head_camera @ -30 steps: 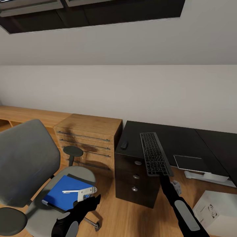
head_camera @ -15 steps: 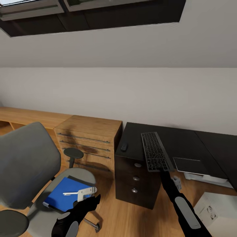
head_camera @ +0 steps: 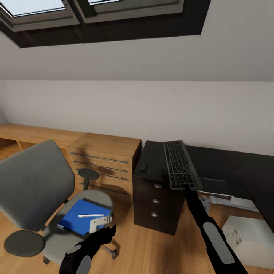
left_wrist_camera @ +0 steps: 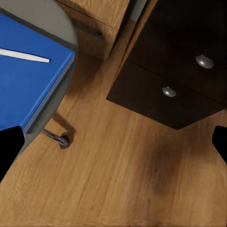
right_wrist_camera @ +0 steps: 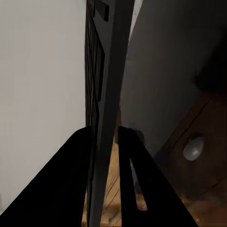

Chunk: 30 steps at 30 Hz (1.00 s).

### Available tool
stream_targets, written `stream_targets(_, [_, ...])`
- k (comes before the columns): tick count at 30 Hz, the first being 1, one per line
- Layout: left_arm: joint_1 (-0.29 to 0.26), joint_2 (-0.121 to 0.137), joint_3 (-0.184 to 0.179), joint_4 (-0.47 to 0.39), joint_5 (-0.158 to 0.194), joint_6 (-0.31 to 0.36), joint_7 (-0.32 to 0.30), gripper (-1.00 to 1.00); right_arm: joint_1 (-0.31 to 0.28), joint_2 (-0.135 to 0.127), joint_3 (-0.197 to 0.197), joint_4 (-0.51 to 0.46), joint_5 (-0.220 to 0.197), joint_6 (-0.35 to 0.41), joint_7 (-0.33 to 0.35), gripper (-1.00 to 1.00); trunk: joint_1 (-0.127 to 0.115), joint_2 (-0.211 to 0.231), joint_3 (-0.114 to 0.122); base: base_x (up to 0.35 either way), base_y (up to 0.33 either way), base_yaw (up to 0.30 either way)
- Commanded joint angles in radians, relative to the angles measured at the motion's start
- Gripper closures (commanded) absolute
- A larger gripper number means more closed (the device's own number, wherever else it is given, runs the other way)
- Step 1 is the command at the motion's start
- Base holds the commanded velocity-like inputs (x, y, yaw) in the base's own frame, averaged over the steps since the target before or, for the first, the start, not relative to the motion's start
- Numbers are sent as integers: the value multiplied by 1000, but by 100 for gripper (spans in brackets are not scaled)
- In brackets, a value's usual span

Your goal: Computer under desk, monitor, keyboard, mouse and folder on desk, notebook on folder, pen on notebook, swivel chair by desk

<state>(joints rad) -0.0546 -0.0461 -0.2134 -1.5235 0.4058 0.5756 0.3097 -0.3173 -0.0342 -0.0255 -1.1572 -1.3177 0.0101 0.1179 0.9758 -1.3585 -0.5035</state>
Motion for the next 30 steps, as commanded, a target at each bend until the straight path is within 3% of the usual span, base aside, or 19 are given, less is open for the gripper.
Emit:
stream_targets(1, [-1, 0, -1, -1, 11, 3, 9, -100, 8, 7, -1, -19, -11, 0, 4, 100, -5, 7, 2, -335, 0, 0])
stream_targets(11, [-1, 1, 0, -1, 10, 3, 9, -100, 118, 69, -1, -214, -9, 0, -8, 100, -43, 77, 33, -337, 0, 0])
stream_targets(27, [-1, 2, 0, -3, 11, 3, 9, -100, 142, 75, -5, -241, -10, 2, -14, 100, -104, 189, 84, -338, -27, -1])
stream_targets(30, [-1, 2, 0, -3, 11, 3, 9, -100, 142, 76, -7, -240, -11, 1, -27, 100, -116, 210, 93, -338, -80, -218])
